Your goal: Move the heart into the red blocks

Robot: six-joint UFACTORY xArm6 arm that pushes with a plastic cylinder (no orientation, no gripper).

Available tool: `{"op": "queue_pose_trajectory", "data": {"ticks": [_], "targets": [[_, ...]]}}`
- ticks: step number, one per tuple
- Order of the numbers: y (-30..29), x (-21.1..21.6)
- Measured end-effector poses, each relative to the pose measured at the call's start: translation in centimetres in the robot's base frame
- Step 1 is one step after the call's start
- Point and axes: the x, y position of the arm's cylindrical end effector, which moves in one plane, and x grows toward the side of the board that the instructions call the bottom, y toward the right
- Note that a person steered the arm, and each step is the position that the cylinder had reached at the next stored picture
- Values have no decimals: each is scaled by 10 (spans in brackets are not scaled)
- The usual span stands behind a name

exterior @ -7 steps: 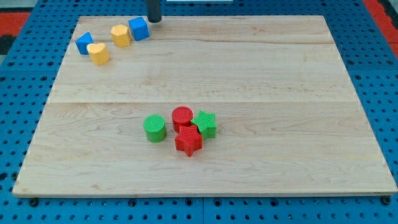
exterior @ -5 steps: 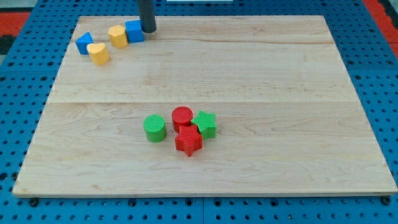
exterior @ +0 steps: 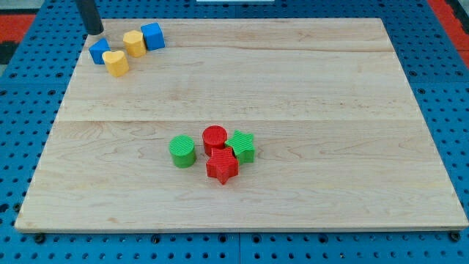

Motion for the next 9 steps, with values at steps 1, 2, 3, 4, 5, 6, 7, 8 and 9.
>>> {"op": "queue_pose_trajectory", "data": {"ticks": [1,2,3,4,5,6,7,8,9], "targets": [[6,32],[56,53],[64,78],[40,101],[89,137],[171,164],[218,192],[211,180],[254,198]]}}
